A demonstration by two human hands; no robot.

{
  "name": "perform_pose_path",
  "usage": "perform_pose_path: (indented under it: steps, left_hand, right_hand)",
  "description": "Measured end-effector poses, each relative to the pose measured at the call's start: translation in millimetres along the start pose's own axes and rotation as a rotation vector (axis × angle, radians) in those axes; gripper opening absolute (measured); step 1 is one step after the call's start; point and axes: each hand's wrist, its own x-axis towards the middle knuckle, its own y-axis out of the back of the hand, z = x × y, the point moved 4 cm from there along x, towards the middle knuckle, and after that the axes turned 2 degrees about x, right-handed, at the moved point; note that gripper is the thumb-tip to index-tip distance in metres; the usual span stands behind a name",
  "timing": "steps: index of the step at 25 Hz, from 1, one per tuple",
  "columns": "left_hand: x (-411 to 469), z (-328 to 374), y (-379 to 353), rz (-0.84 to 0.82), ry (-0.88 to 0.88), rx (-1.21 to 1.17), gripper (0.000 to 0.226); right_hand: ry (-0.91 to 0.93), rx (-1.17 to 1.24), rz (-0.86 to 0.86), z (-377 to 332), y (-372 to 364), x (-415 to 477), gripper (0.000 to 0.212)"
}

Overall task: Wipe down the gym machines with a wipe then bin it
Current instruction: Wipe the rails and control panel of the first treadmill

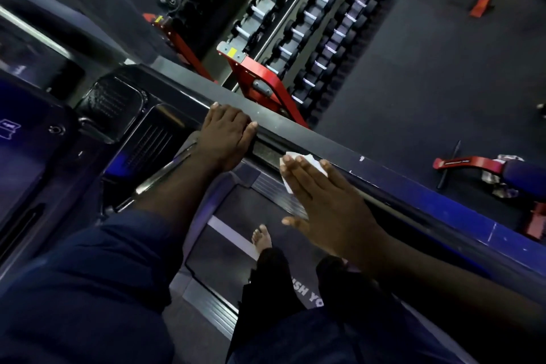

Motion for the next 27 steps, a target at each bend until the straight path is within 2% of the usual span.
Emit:
perform_pose_path:
  steps: [3,7,11,14,18,21,22,25,27]
  left_hand:
    - [-10.3,13.6,-1.7,-0.019,-0.033,0.004,0.062]
    - [-21.2,20.6,-1.3,-0.01,-0.086,0.037,0.065]
    - [-31.9,32.0,-4.7,0.016,-0.119,0.025,0.068]
    - [-43.9,47.9,-10.0,-0.02,-0.174,0.019,0.077]
    - [-59.4,67.3,-15.0,0.029,-0.217,0.004,0.08]
    - [-67.6,79.3,-16.2,0.02,-0.261,0.026,0.084]
    - [-70.5,83.0,-16.3,0.004,-0.279,0.03,0.087]
    - [-77.1,97.8,-17.4,0.004,-0.326,0.05,0.097]
    - [-79.0,102.3,-18.2,-0.031,-0.337,0.052,0.103]
  right_hand:
    - [-0.16,0.031,0.006,-4.5,-1.1,-0.4,0.098]
    - [-0.05,-0.01,0.003,-3.9,1.2,-23.5,0.094]
    - [-0.25,0.057,0.015,-4.1,1.2,-29.2,0.099]
    - [-0.191,0.024,-0.02,-11.6,-1.7,-47.2,0.102]
    - [-0.425,0.027,0.023,-4.6,1.1,-71.9,0.104]
    - [-0.325,0.0,-0.042,-12.0,2.3,-89.5,0.106]
    - [-0.337,-0.012,-0.054,-10.8,5.4,-98.2,0.106]
    - [-0.538,0.008,0.023,-5.5,9.1,-113.6,0.108]
    - [-0.474,-0.006,-0.019,-10.6,7.1,-116.6,0.11]
